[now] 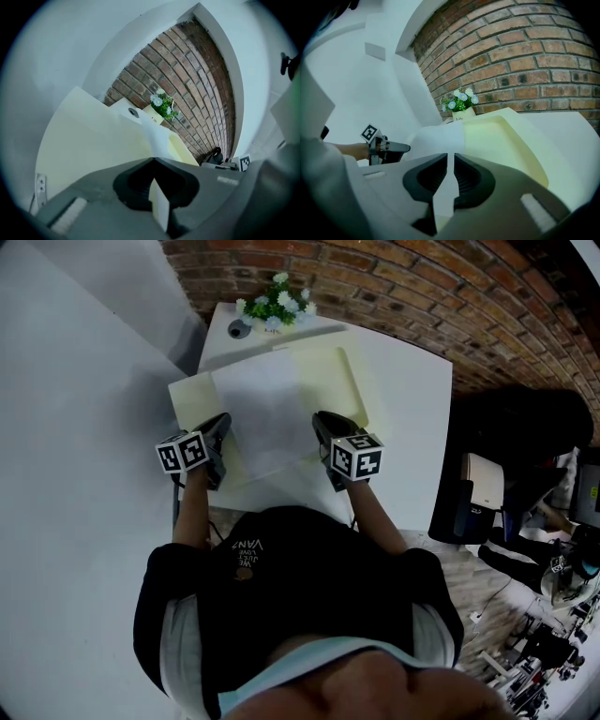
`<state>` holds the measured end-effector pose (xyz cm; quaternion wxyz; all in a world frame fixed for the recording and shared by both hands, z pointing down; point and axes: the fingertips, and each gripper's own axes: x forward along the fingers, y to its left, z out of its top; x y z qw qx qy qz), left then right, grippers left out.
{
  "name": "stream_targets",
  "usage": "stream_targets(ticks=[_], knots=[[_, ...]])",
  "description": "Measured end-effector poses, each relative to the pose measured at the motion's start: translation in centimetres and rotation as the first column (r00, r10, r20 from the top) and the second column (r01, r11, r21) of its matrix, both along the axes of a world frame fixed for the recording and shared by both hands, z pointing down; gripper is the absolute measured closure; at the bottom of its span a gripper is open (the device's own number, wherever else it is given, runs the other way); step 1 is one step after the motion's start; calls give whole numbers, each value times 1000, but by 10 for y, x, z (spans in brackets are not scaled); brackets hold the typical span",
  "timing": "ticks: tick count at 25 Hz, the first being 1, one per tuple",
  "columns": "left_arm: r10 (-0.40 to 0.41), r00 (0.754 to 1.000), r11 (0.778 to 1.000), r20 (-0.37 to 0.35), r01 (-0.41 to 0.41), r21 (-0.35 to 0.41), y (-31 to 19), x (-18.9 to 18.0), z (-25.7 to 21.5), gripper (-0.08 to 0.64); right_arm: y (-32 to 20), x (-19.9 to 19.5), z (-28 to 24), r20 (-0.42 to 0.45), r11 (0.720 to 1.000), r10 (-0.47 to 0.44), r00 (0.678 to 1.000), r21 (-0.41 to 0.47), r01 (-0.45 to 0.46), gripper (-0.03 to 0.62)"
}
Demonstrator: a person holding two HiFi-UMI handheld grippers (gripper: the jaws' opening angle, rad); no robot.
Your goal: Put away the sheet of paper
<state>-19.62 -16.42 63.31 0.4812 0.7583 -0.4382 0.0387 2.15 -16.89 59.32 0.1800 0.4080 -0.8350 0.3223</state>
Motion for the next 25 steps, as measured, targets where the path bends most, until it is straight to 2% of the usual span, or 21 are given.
stream_targets(ticks=[16, 21, 25], knots=[[28, 999, 999, 29, -27, -32, 4, 7, 7, 560, -13, 58, -10, -16, 994, 109, 994, 34, -108, 551], [31, 999, 999, 38, -30, -34, 3, 12, 7, 560, -23, 81, -12, -45, 988, 142, 989, 61, -139, 594], [35, 998, 999, 44, -34, -41, 2, 16, 9, 560, -32, 101, -12, -72, 985, 159, 985, 78, -153, 594]])
